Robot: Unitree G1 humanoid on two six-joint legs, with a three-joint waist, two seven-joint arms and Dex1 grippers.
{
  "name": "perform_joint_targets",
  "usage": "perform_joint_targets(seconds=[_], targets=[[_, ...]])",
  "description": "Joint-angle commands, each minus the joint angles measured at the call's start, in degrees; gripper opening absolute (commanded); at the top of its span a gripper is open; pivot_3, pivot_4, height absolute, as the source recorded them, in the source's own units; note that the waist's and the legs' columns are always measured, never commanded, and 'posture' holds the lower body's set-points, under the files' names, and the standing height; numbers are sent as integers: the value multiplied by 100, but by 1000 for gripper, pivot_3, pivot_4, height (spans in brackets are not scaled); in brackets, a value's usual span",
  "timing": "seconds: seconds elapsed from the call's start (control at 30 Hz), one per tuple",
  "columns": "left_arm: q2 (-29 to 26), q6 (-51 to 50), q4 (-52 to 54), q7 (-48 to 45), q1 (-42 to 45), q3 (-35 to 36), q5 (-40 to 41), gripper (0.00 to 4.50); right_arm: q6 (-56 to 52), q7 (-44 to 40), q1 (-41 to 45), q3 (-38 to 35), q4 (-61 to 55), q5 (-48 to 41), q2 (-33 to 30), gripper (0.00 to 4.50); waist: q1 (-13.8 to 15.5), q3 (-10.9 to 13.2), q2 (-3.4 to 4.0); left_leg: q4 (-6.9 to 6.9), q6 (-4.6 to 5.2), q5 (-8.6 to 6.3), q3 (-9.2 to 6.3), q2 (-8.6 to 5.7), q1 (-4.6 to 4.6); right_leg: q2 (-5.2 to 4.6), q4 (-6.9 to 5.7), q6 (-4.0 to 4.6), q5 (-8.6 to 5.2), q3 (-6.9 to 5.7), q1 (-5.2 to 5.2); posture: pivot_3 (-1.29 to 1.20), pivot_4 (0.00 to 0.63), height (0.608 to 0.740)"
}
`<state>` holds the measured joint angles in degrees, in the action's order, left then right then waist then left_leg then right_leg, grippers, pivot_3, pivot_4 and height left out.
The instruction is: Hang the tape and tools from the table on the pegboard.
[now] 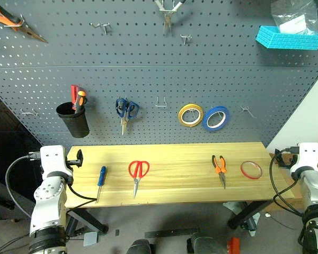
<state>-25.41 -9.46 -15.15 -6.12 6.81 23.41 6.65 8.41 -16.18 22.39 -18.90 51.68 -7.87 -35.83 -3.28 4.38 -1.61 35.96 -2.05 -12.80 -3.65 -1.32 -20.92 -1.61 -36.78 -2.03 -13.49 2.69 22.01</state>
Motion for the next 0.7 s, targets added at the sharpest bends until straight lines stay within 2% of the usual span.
perform_joint_targets(seconds=[0.03, 0.2, 0.33, 0.5, 0.7], targets=[[-148, 204, 119, 21, -2, 154, 30, 4430, 162, 6, 206, -51, 24, -11, -127, 4500, 4, 0, 0, 0, 0, 0, 0, -1, -1, 0, 0, 0, 0, 1, 0, 15, 0, 740], [-9, 202, 323, 21, -81, 285, 228, 4430, 172, -142, 237, 54, 13, 50, -141, 4500, 13, 0, -1, 0, 0, 0, 1, -1, -2, -1, 2, 0, 0, 2, 0, 17, 0, 740], [43, -300, 705, 35, -248, 209, 304, 4430, 18, -450, 106, 155, -253, 9, -91, 4500, 12, 0, -1, 0, 0, 0, 1, 0, -2, 0, 1, 0, 0, 2, 0, 6, 0, 740], [312, -752, 1520, -68, -438, -336, 212, 4430, -859, -1077, -474, 399, -1685, -236, 73, 4500, 3, 7, -5, 0, -2, -2, -2, 6, -3, -2, 2, 0, 0, 3, 0, -36, 43, 740], [533, -1093, 2236, -747, -306, -1224, 425, 4430, -2386, -1206, -1061, 649, -3349, -357, 131, 4500, 0, 205, -15, 10, -3, -2, -4, 16, -3, -4, -3, 1, -1, 4, -2, -90, 117, 740]])
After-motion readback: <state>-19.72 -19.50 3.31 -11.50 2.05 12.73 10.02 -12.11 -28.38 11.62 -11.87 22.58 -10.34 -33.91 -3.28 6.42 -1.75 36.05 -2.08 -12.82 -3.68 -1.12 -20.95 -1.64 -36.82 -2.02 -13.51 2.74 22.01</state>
